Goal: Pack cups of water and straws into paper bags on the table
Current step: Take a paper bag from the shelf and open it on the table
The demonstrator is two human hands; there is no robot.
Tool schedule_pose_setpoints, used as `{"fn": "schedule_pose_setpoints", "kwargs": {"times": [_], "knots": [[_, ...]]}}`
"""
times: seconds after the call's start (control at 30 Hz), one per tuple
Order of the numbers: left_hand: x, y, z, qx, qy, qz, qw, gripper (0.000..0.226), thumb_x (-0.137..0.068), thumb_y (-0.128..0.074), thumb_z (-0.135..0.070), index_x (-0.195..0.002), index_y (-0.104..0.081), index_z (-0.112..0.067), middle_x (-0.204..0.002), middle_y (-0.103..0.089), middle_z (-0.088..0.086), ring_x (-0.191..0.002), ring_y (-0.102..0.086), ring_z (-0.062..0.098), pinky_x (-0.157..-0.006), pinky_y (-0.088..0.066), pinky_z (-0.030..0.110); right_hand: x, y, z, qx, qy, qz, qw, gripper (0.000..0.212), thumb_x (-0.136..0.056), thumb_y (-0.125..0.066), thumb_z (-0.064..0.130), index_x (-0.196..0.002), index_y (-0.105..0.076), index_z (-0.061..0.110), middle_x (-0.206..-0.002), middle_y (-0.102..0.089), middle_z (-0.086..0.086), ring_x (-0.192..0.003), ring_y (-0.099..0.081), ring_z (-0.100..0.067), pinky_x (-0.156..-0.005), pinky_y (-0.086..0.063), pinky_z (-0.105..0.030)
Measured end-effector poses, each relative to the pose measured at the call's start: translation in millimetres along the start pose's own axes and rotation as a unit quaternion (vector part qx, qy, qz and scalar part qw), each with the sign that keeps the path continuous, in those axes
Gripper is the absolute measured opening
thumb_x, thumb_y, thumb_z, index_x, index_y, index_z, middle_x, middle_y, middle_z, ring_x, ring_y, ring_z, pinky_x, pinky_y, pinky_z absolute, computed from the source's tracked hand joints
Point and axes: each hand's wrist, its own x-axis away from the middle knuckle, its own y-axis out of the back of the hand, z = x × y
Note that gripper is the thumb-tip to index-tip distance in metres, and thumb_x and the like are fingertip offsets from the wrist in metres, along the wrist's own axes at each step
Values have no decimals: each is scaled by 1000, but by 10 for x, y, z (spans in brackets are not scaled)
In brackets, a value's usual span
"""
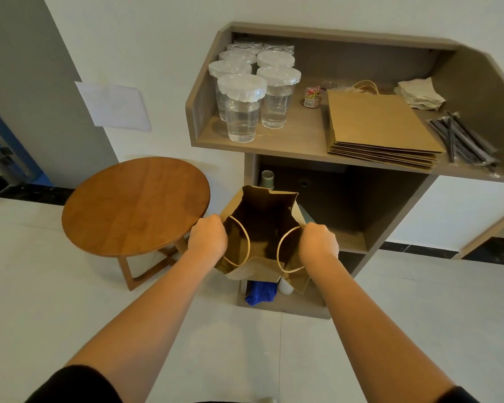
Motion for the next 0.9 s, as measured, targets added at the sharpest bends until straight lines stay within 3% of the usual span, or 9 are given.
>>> {"fn": "schedule_pose_setpoints", "kwargs": {"times": [0.17, 0.27, 0.43, 0.6, 0.73, 0.9], "knots": [[28, -4, 1, -31, 5, 2, 1000, 21, -99, -43, -12, -115, -55, -7, -106, -64, 11, -93, -64, 25, -79, -52, 33, -56, 17, 20, -14, 2, 5, 1000, 22, -91, -55, 6, -112, -59, 6, -76, -49, -4, -68, -55, -17, -66, -48, -27], [-8, -28, -3, 46, 42, 43, 997, 19, -98, -44, -13, -109, -58, -5, -97, -62, 8, -89, -61, 24, -74, -49, 31, -101, 27, 41, -36, 1, 30, 999, 22, -90, -54, 5, -111, -58, 5, -85, -53, -9, -78, -60, -22, -73, -51, -30], [-39, -86, 77, 143, 108, 93, 979, 19, -95, -46, -17, -80, -55, -11, -69, -53, 2, -56, -50, 14, -47, -40, 22, -146, -3, 46, -77, 10, 65, 995, 17, -90, -53, 6, -107, -57, 5, -82, -53, -7, -79, -60, -21, -75, -54, -30], [-25, -180, 102, 121, 112, 96, 982, 20, -92, -51, -21, -77, -56, -9, -70, -56, 5, -69, -58, 24, -71, -54, 36, -66, -141, 76, -110, 20, 103, 988, 12, -93, -51, 9, -102, -57, 7, -82, -55, -6, -70, -57, -16, -69, -50, -27], [9, -221, 125, 7, 63, 79, 995, 20, -95, -42, -6, -89, -61, -4, -83, -59, 10, -85, -62, 30, -73, -50, 36, -57, -225, 70, -93, 15, 111, 989, 14, -94, -50, 10, -106, -57, 6, -86, -56, -7, -75, -59, -19, -77, -53, -29], [29, -260, 290, -36, 86, 85, 992, 16, -96, -48, -14, -100, -62, -8, -91, -65, 9, -83, -64, 24, -76, -54, 32, -116, -319, 116, -72, 25, 116, 990, 15, -94, -50, 10, -108, -56, 5, -87, -55, -7, -79, -61, -20, -79, -54, -30]]}}
